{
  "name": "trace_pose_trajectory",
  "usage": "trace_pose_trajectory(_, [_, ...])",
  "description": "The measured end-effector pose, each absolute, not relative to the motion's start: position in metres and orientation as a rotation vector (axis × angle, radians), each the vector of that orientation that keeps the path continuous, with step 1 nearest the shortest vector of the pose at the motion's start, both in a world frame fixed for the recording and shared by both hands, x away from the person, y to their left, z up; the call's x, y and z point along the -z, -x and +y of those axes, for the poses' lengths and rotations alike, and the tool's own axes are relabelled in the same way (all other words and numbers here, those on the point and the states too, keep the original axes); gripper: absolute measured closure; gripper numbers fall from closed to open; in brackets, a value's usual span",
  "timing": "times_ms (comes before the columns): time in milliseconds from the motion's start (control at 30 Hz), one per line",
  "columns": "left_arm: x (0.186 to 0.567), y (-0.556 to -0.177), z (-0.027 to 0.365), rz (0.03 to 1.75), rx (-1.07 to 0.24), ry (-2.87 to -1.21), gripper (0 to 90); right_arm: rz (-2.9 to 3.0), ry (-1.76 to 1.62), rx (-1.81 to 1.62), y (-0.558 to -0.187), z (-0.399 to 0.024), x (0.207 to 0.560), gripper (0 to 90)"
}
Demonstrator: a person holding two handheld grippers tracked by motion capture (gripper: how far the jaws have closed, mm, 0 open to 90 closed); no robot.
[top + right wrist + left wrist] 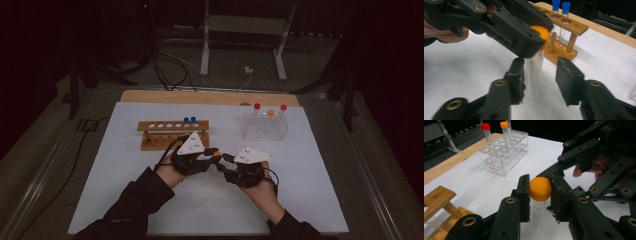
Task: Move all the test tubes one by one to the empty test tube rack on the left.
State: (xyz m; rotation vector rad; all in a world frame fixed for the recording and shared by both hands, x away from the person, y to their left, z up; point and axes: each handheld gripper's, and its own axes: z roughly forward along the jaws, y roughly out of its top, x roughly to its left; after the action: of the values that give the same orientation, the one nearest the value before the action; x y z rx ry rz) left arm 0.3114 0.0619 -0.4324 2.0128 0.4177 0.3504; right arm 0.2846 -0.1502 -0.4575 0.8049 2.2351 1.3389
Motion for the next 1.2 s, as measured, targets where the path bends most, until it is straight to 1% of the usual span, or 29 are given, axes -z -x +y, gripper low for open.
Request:
trace_pose_trajectory(67, [0.433, -0.311, 0.065, 0.421, -0.358, -2.016, 71.8, 2.225, -0.805, -1.338, -0.284, -0.150, 0.457, 51.4])
trace_pose_trajectory(267, [0.432, -0.314, 0.085, 0.472, -0.381, -2.012, 71.9, 2.204, -0.798, -1.338, -0.282, -0.148, 0.457, 33.7])
trace_pose_trajectory(333, [0.430, -0.315, 0.093, 0.491, -0.399, -2.006, 71.9, 2.192, -0.809, -1.341, -0.281, -0.147, 0.457, 25.6])
trace_pose_trajectory(467, [0.422, -0.316, 0.108, 0.517, -0.433, -1.996, 71.9, 2.190, -0.828, -1.347, -0.282, -0.146, 0.457, 14.4])
trace_pose_trajectory(500, [0.420, -0.317, 0.113, 0.527, -0.447, -1.994, 71.9, 2.192, -0.831, -1.350, -0.282, -0.146, 0.457, 13.3])
trace_pose_trajectory(533, [0.418, -0.318, 0.116, 0.536, -0.455, -1.989, 71.9, 2.189, -0.838, -1.358, -0.283, -0.146, 0.457, 10.1])
trace_pose_trajectory(667, [0.410, -0.324, 0.129, 0.569, -0.480, -1.965, 71.9, 2.190, -0.858, -1.381, -0.284, -0.147, 0.457, 2.3])
trace_pose_trajectory(700, [0.408, -0.325, 0.132, 0.576, -0.490, -1.964, 71.9, 2.197, -0.849, -1.391, -0.284, -0.148, 0.457, 0.9])
trace_pose_trajectory(867, [0.400, -0.335, 0.142, 0.616, -0.528, -1.943, 71.9, 2.214, -0.823, -1.408, -0.284, -0.150, 0.456, 0.0])
trace_pose_trajectory(1200, [0.387, -0.354, 0.154, 0.678, -0.605, -1.900, 71.9, 2.218, -0.809, -1.424, -0.283, -0.151, 0.455, 0.0])
